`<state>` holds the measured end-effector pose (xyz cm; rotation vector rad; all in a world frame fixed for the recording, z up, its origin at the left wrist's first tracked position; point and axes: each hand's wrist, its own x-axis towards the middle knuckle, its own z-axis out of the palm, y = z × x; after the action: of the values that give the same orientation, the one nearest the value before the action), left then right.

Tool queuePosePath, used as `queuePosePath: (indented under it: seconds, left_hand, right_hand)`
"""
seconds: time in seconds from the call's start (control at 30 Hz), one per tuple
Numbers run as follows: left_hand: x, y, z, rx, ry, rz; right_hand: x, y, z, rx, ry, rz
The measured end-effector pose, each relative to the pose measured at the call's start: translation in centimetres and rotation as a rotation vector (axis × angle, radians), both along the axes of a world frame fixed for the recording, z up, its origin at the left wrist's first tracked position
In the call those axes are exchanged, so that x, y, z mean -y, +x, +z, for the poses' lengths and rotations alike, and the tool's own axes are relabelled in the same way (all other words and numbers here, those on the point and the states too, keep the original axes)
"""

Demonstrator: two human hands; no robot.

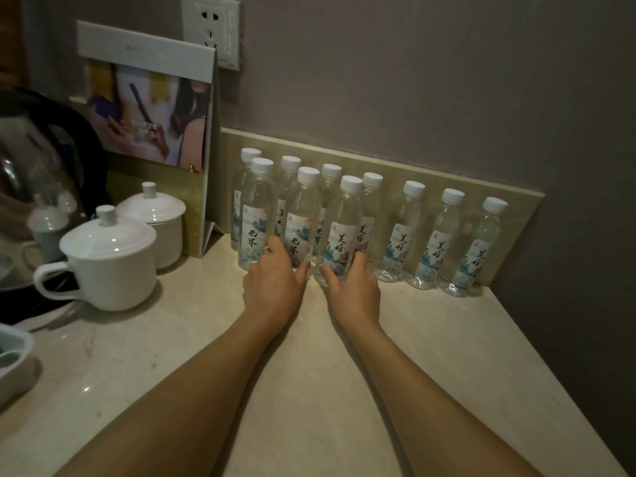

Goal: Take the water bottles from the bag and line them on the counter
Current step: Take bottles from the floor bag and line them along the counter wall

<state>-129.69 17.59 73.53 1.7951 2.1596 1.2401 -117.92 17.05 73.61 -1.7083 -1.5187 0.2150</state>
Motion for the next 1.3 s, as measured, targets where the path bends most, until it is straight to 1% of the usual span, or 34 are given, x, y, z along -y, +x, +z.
queuePosePath:
  seconds: [0.23, 0.4, 0.73, 0.87, 0.93, 1.1, 1.3]
  left_hand:
    - [0.1, 0.0, 0.1, -0.007, -0.004, -0.010]
    - [-0.1, 0.0, 0.0, -0.019, 0.005, -0.015]
    - [0.3, -0.2, 0.3, 0.036, -0.017, -0.022]
    - [0.9, -0.5, 0.4, 0.060, -0.023, -0.027]
    - [1.2, -0.7, 0.5, 0.060, -0.015, -0.039]
    - [1.8, -1.3, 0.7, 0.088, -0.036, -0.120]
    - [2.8, -1.2, 1.6, 0.113, -0.079, -0.130]
  right_hand:
    - [-0.2, 0.0, -0.3, 0.016, 0.021, -0.006]
    - [-0.2, 0.4, -0.2, -0.105, 0.008, 0.021]
    - [-0.1, 0.1, -0.1, -0.104, -0.003, 0.019]
    - [0.0, -0.2, 0.0, -0.063, -0.019, 0.001]
    - [0.0, -0.3, 0.0, -0.034, -0.023, -0.007]
    - [0.2, -0.3, -0.1, -0.030, -0.030, 0.005]
    - [0.0, -0.2, 0.0, -0.032, -0.043, -0.004]
